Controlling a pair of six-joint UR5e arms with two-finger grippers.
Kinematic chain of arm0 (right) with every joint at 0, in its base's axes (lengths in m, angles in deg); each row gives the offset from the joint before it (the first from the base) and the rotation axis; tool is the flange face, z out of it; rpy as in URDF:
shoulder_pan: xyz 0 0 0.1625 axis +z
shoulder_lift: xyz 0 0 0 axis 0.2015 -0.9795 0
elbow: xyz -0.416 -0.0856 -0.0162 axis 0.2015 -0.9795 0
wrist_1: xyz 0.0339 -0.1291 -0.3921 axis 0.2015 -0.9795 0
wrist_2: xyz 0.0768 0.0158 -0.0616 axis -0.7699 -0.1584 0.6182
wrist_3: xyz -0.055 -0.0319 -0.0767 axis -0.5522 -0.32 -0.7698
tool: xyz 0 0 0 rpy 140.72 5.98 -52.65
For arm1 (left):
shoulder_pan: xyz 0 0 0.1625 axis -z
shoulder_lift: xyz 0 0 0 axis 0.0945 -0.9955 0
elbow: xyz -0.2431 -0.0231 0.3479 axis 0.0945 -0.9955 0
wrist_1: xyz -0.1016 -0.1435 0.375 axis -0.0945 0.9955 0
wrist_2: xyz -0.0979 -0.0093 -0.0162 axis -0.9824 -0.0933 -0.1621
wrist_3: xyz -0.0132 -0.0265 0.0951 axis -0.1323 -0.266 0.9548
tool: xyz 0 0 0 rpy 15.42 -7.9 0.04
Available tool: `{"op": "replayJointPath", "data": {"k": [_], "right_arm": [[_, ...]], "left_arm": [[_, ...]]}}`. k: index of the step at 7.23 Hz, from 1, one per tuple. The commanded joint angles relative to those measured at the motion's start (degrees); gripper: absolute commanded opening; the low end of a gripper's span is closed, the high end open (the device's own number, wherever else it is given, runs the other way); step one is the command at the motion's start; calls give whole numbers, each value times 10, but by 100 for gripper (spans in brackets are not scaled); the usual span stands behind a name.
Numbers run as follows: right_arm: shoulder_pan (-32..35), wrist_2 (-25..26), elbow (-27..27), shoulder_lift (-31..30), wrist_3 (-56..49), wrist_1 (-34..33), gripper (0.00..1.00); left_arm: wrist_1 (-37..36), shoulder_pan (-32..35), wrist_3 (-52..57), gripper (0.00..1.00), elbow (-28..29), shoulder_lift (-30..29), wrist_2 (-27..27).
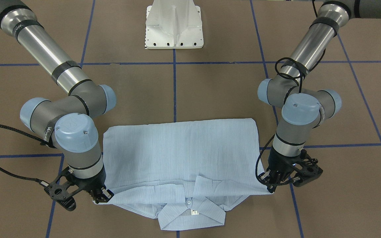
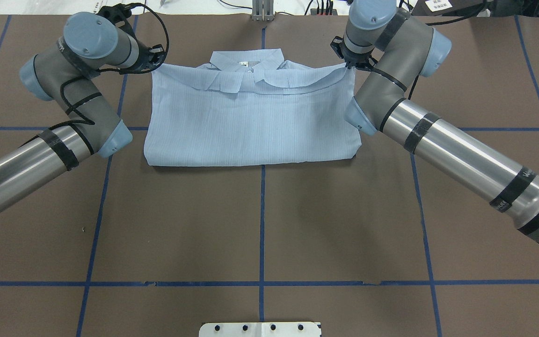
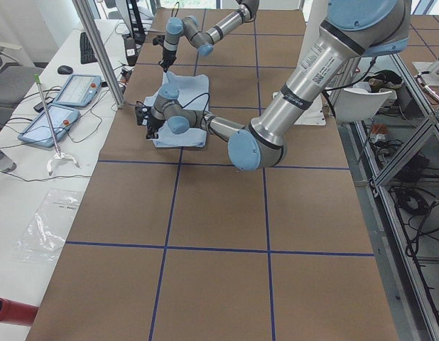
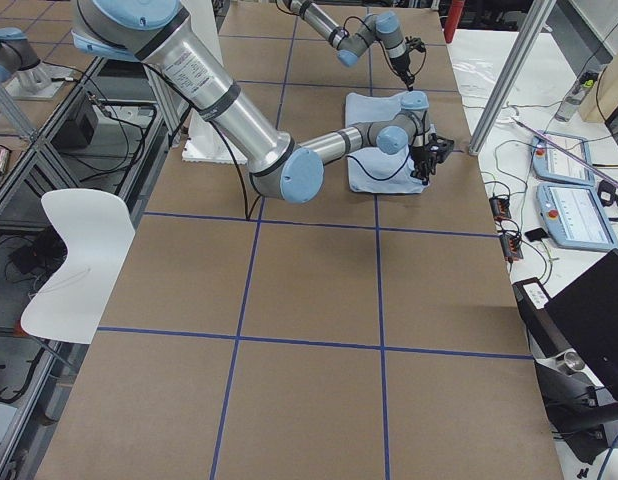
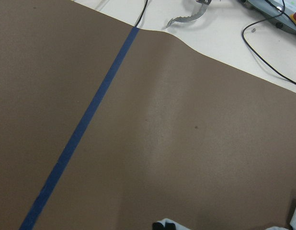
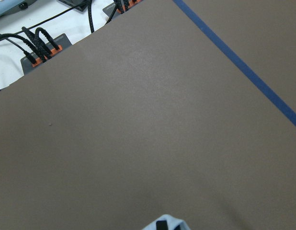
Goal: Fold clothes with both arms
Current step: 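Release the hem near the collar and raise both grippers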
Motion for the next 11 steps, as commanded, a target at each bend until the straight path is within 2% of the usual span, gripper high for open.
{"op": "replayJointPath", "data": {"k": [1, 4, 5, 6, 7, 8, 9, 11], "right_arm": [[-6, 0, -18, 2, 0, 23, 0], [-8, 0, -18, 3, 0, 23, 0], [-10, 0, -18, 4, 0, 23, 0], [-12, 0, -18, 4, 0, 23, 28], [-12, 0, -14, 8, 1, 22, 85], [-11, 1, 3, 4, 2, 20, 100], [-10, -2, 44, -11, 3, 15, 100], [-25, -17, 218, -119, 10, -24, 100]], "left_arm": [[4, 0, 20, 0, 4, 5, 0], [4, 0, 26, 0, 4, 12, 1], [4, 0, 26, 14, 4, 13, 0], [4, 1, 26, 23, 2, 14, 0], [23, 1, 26, 28, -3, 32, 0], [81, 3, 26, 31, -22, 63, -1], [117, 5, 24, 34, -38, 86, -1], [121, 19, 20, 34, -44, 84, -6]]}}
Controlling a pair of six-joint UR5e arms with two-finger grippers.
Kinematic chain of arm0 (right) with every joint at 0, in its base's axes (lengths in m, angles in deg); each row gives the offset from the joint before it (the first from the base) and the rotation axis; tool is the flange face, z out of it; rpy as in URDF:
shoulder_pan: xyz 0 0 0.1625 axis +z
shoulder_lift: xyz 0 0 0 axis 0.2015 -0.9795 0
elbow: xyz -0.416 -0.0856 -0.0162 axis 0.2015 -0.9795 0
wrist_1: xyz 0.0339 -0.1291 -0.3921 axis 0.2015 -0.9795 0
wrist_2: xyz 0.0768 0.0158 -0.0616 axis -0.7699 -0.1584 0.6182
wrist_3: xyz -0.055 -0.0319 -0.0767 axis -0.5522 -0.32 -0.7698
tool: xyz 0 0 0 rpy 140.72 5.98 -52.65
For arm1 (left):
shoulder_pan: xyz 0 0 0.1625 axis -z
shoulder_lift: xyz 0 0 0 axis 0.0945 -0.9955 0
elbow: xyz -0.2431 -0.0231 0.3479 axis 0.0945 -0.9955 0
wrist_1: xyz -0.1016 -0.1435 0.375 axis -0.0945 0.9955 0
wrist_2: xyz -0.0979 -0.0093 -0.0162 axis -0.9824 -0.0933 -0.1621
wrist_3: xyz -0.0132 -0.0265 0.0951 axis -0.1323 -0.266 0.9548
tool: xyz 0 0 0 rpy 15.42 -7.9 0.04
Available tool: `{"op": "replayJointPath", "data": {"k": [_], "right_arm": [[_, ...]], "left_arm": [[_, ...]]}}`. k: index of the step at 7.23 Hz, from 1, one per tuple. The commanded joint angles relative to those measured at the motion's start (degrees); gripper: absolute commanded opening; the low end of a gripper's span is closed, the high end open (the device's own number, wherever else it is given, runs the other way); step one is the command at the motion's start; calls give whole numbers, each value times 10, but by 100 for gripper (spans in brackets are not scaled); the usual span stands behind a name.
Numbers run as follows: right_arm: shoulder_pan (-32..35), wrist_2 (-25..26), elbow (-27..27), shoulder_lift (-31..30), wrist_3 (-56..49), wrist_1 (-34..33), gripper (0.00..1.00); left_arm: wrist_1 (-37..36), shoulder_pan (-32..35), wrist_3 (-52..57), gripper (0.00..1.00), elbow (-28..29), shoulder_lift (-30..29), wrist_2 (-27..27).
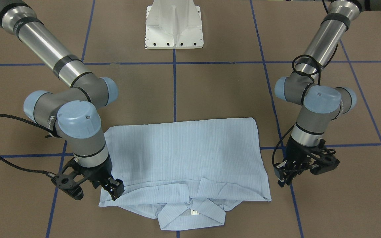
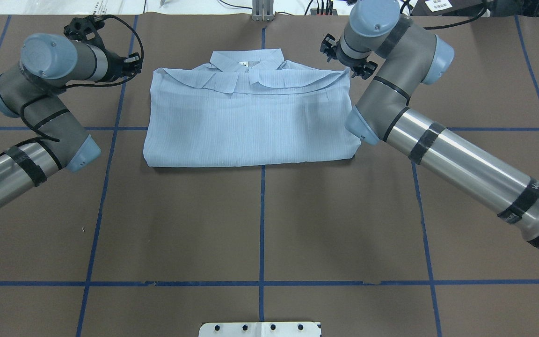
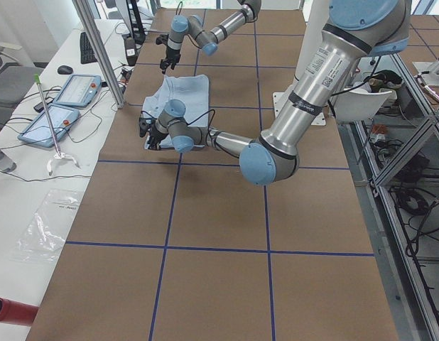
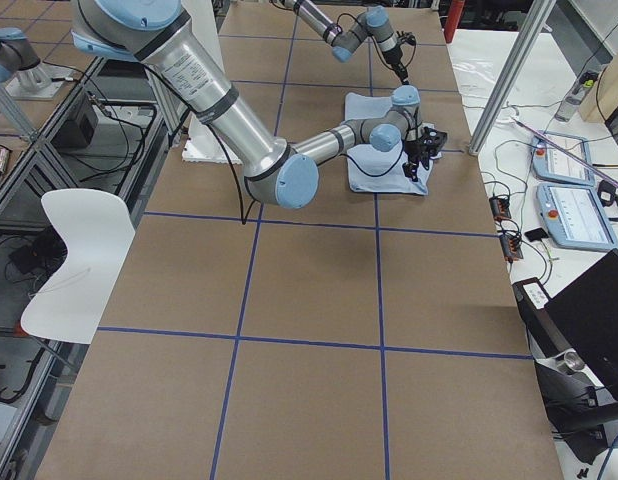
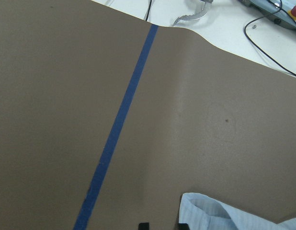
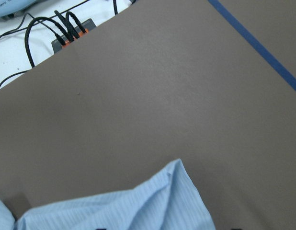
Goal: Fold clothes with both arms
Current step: 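Release the hem near the collar and raise both grippers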
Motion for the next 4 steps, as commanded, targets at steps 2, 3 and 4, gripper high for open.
{"op": "replayJointPath", "data": {"k": [2, 3, 4], "right_arm": [[-47, -8, 228, -155, 62, -23, 100], [-67, -6, 243, -167, 70, -22, 100], [-86, -5, 242, -168, 78, -20, 100]], "left_arm": [[6, 9, 3, 33, -7, 4, -14], [7, 12, 3, 32, -11, 3, -20], [6, 12, 4, 32, -14, 3, -26]]}}
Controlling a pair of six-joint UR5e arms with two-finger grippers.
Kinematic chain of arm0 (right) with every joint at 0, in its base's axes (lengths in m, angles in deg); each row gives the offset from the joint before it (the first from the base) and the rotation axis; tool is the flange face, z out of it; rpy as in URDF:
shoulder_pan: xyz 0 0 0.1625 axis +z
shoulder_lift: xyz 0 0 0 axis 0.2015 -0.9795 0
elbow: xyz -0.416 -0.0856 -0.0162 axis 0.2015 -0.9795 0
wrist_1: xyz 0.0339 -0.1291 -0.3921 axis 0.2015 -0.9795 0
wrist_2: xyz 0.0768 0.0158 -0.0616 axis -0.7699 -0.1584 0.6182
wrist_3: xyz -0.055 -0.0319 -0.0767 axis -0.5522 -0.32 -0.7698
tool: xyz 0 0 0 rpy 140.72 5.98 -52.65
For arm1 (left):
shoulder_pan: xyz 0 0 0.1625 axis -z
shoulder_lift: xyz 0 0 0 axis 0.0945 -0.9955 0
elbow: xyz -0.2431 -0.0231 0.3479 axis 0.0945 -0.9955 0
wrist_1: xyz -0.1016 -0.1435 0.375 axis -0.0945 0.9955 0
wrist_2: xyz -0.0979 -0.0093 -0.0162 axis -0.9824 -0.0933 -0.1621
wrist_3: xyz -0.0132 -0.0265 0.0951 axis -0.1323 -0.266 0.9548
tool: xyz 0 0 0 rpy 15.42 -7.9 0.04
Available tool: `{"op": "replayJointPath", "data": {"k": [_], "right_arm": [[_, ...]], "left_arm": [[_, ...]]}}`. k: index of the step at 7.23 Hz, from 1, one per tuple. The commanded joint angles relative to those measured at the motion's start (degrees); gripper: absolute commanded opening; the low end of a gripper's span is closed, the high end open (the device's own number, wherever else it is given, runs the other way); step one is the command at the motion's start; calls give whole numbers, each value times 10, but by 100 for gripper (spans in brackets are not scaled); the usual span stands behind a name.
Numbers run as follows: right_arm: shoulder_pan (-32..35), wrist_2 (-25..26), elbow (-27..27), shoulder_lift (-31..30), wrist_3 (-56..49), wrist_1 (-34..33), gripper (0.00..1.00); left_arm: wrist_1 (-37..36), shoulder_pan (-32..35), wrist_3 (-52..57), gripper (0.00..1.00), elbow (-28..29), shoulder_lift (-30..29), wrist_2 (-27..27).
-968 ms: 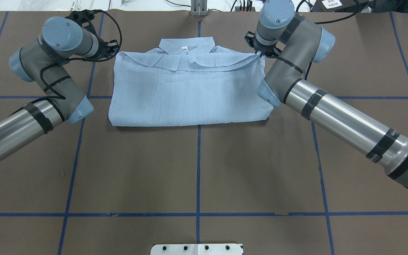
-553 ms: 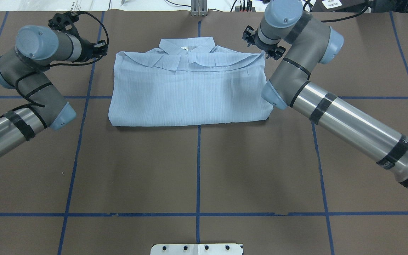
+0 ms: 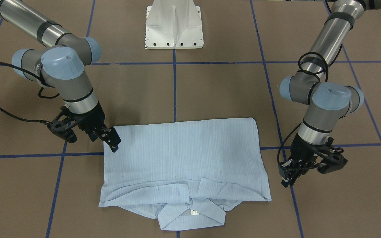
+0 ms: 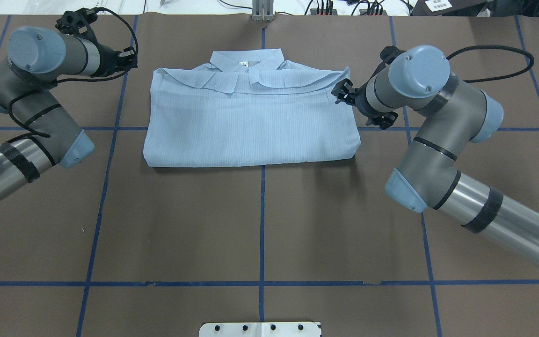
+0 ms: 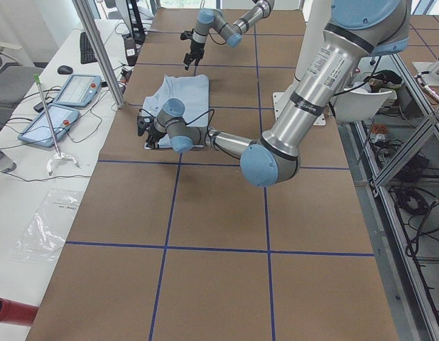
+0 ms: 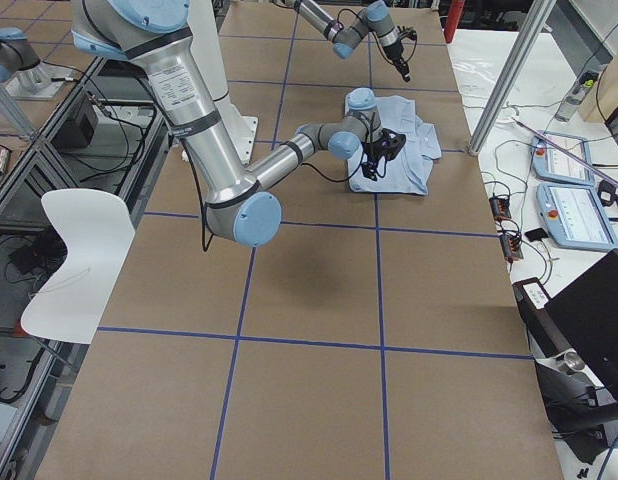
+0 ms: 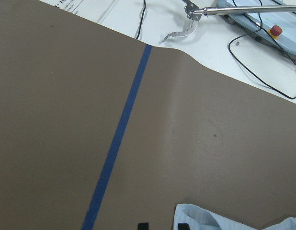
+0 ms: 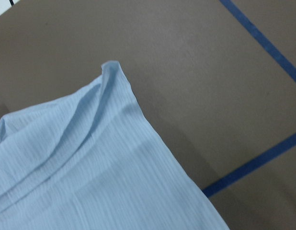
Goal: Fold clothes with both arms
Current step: 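Grasp the folded shirt's side with the right gripper and drag it toward the robot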
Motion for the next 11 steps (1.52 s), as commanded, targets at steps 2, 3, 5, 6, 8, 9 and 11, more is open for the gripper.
{"op": "replayJointPath", "data": {"k": [2, 3, 5, 6, 8, 9, 11], "right_arm": [[-32, 2, 0, -12, 15, 4, 98], [-34, 1, -9, -10, 14, 5, 96], [-29, 1, -31, -9, 15, 6, 94], [-31, 1, -31, -11, 36, 6, 94], [-31, -4, -35, -20, 37, 7, 63], [-30, -6, -31, -21, 37, 7, 16], [-30, -27, -30, -21, 36, 7, 0]], "left_arm": [[1, 2, 13, 32, -4, -1, -7], [1, 3, 21, 32, -4, -2, -7], [0, 3, 22, 32, -7, 0, -8], [0, 3, 22, 32, -7, 0, -8], [-1, 3, 31, 32, -5, 0, -7], [0, 3, 31, 32, -5, 1, -7], [0, 3, 31, 32, -3, -1, -7]]}}
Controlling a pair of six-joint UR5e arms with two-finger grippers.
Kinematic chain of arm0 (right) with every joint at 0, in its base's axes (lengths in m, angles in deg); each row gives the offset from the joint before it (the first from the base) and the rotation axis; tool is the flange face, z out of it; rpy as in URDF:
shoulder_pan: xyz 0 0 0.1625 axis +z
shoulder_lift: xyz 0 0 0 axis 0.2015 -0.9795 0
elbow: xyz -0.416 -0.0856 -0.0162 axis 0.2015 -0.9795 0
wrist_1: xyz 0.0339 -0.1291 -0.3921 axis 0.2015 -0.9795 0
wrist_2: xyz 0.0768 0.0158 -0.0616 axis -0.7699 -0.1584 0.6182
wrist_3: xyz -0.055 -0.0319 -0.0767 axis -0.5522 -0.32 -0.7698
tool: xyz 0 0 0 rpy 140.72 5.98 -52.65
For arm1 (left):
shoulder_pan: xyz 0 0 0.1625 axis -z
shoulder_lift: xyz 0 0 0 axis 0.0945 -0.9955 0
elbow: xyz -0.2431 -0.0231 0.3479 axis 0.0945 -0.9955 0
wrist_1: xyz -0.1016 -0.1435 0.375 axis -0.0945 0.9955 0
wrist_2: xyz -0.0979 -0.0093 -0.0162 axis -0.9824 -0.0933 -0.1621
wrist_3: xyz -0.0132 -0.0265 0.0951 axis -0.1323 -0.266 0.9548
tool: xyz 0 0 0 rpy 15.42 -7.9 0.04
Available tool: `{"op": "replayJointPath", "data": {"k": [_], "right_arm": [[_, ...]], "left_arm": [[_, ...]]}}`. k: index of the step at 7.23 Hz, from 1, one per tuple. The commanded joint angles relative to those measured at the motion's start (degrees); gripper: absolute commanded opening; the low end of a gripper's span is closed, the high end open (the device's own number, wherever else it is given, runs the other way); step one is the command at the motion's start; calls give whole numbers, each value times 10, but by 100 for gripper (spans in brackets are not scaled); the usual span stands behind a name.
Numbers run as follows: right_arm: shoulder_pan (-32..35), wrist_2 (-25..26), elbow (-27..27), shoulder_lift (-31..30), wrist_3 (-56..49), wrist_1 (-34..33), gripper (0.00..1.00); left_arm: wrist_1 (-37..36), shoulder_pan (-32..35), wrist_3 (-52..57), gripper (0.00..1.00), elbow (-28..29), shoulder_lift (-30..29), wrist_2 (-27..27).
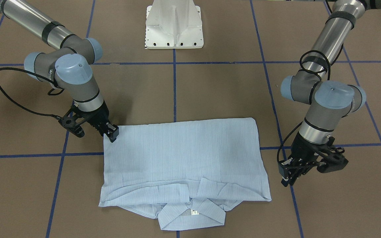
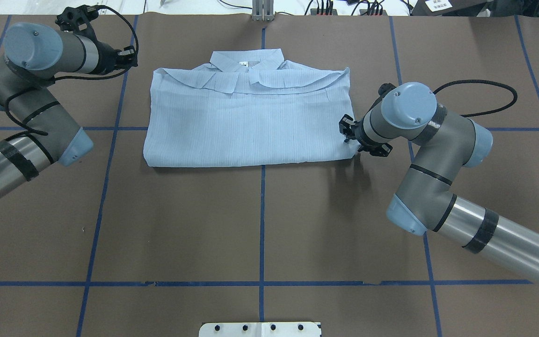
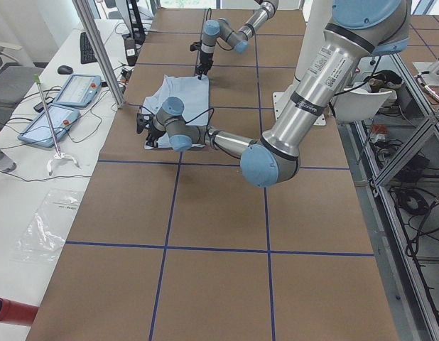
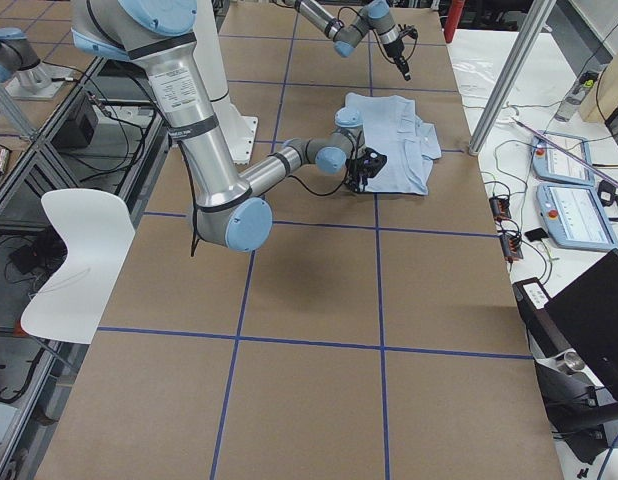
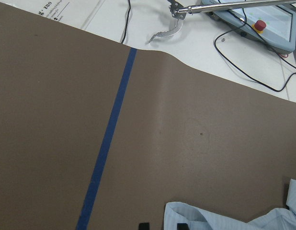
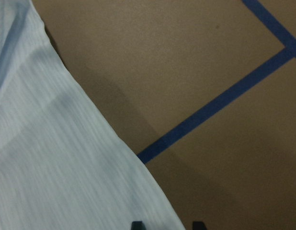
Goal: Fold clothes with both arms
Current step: 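Grasp the folded shirt's side with the right gripper and drag it toward the robot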
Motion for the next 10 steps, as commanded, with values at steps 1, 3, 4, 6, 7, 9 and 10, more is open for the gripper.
{"op": "replayJointPath", "data": {"k": [1, 3, 4, 6, 7, 9, 10], "right_arm": [[2, -23, 13, 1, -2, 0, 0], [3, -67, 113, -41, 1, -10, 0], [-7, -93, 182, -73, 24, -36, 0], [-100, -90, 268, -77, 52, -137, 0], [-149, -90, 303, -103, 52, -159, 0], [-231, -97, 335, -152, 53, -172, 0], [-279, -97, 337, -162, 56, -215, 0]], "left_arm": [[0, 0, -1, 32, 2, 0, 0], [0, -1, -1, 32, 1, -2, -1], [0, -1, -2, 32, 0, -4, -2], [8, -4, -2, 32, -32, 0, -14], [5, -6, -8, 27, -74, 8, -83], [5, -12, -27, 27, -121, 24, -147], [0, -43, -90, 34, -197, 53, -160]]}}
